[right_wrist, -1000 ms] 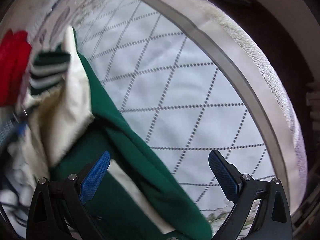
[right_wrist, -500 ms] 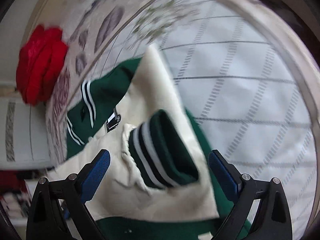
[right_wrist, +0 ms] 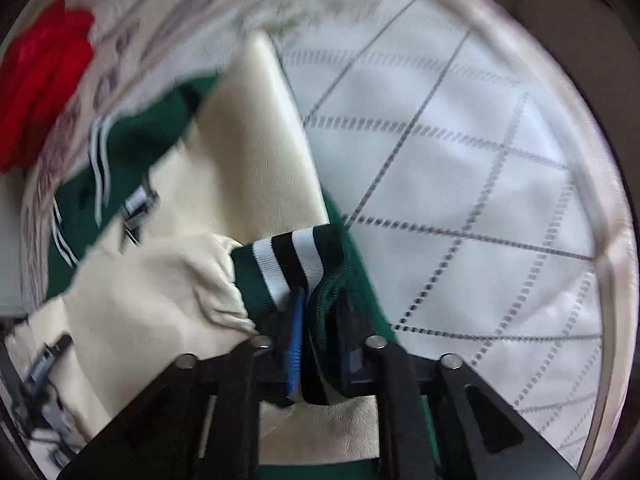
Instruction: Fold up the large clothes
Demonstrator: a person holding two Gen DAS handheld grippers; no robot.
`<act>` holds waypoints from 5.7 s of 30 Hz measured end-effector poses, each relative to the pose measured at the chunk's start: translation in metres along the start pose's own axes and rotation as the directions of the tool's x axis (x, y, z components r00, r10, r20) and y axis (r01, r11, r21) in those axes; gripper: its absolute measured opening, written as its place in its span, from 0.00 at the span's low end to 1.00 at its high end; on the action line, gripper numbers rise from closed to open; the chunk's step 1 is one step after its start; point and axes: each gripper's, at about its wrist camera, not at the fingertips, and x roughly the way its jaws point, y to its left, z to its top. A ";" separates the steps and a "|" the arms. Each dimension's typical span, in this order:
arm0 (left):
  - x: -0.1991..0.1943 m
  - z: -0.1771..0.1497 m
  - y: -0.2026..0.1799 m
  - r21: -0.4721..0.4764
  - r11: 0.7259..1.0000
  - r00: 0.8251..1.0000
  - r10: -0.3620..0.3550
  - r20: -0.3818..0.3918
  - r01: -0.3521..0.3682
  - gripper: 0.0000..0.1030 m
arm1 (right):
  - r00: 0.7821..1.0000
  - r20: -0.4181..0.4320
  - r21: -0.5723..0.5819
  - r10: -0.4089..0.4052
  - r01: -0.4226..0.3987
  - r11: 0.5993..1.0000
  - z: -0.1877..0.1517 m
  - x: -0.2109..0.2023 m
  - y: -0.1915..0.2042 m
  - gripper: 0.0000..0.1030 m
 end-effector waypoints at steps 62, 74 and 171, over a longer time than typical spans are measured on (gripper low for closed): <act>-0.109 -0.312 -0.049 0.316 0.949 0.980 0.069 -0.188 -0.006 1.00 | 0.877 -0.461 0.030 0.135 -0.137 0.990 -0.351 -0.049 -0.075 0.22; -0.063 -0.246 -0.121 0.270 0.950 0.977 0.188 -0.100 -0.156 1.00 | 0.963 -0.252 -0.141 0.095 -0.133 0.981 -0.187 -0.030 -0.050 0.57; -0.064 -0.021 0.063 -0.075 0.993 0.994 0.090 0.055 -0.086 1.00 | 0.998 -0.057 -0.039 -0.031 0.029 0.999 -0.058 -0.029 0.056 0.39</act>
